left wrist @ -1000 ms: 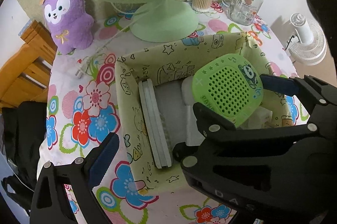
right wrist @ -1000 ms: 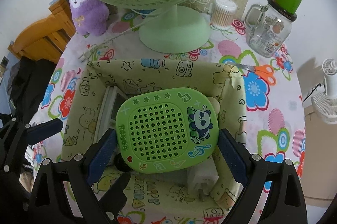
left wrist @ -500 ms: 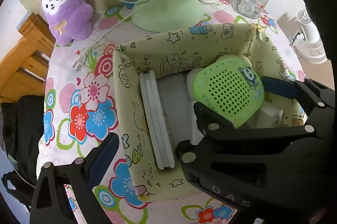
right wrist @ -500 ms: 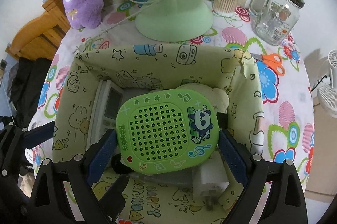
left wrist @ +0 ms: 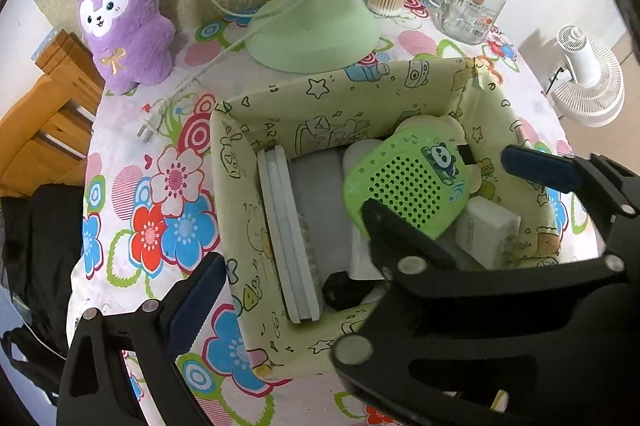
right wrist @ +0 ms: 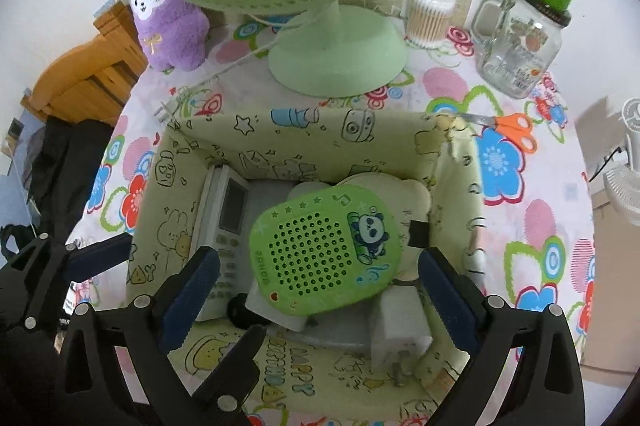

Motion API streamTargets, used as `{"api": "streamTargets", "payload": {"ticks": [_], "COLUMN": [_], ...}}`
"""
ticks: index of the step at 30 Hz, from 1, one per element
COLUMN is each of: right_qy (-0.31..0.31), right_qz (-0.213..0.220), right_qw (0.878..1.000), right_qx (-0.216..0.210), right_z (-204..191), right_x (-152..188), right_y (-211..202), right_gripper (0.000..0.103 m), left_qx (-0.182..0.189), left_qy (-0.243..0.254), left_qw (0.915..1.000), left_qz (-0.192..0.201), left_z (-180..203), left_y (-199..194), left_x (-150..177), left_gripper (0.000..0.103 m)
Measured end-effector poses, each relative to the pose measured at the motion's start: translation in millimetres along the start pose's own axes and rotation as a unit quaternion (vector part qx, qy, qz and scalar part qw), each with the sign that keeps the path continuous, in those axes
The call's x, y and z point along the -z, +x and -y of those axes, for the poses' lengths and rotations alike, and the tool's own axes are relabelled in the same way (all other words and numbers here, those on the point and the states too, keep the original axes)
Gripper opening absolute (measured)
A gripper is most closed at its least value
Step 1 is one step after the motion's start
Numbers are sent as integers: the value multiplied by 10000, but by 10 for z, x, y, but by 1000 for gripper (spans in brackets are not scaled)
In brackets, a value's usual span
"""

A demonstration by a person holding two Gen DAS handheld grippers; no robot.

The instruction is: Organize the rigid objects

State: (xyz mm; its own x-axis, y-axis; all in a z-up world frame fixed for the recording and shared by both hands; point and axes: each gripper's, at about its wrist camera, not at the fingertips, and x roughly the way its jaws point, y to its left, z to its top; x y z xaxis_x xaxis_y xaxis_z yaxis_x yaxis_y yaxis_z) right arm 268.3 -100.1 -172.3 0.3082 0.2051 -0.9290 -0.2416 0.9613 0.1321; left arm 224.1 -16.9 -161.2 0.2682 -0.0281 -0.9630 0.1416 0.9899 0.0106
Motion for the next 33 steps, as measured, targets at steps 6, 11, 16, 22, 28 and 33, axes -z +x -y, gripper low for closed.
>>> {"api": "streamTargets", "payload": {"ticks": [6, 11, 16, 22, 28, 33], "right_qy": [89, 168, 186, 264, 346, 419], "right_qz": [86, 201, 349, 525, 668, 817], "right_qw": [9999, 9995, 9988, 9977, 9964, 9947], "right_qx": [88, 170, 274, 349, 383, 460], "right_z": [60, 77, 80, 52, 30, 12], "right_x": [53, 107, 152, 238, 374, 526], "right_y": [-148, -302, -472, -687, -907, -1106], "right_gripper": [101, 101, 101, 101, 101, 101], "left_qx": [52, 96, 56, 11, 8, 21], "left_qy": [8, 50, 29, 5, -95, -71], "left_qw": [9999, 9997, 9992, 9985, 9978, 9968], "left_qz": [97, 229, 383, 539, 649, 790], "left_z": [24, 66, 67, 14, -67, -120], "left_y": [-90, -220, -376, -556, -738, -914], "left_x": [26, 54, 90, 170, 309, 451], "left_gripper": [99, 99, 99, 99, 99, 99]}}
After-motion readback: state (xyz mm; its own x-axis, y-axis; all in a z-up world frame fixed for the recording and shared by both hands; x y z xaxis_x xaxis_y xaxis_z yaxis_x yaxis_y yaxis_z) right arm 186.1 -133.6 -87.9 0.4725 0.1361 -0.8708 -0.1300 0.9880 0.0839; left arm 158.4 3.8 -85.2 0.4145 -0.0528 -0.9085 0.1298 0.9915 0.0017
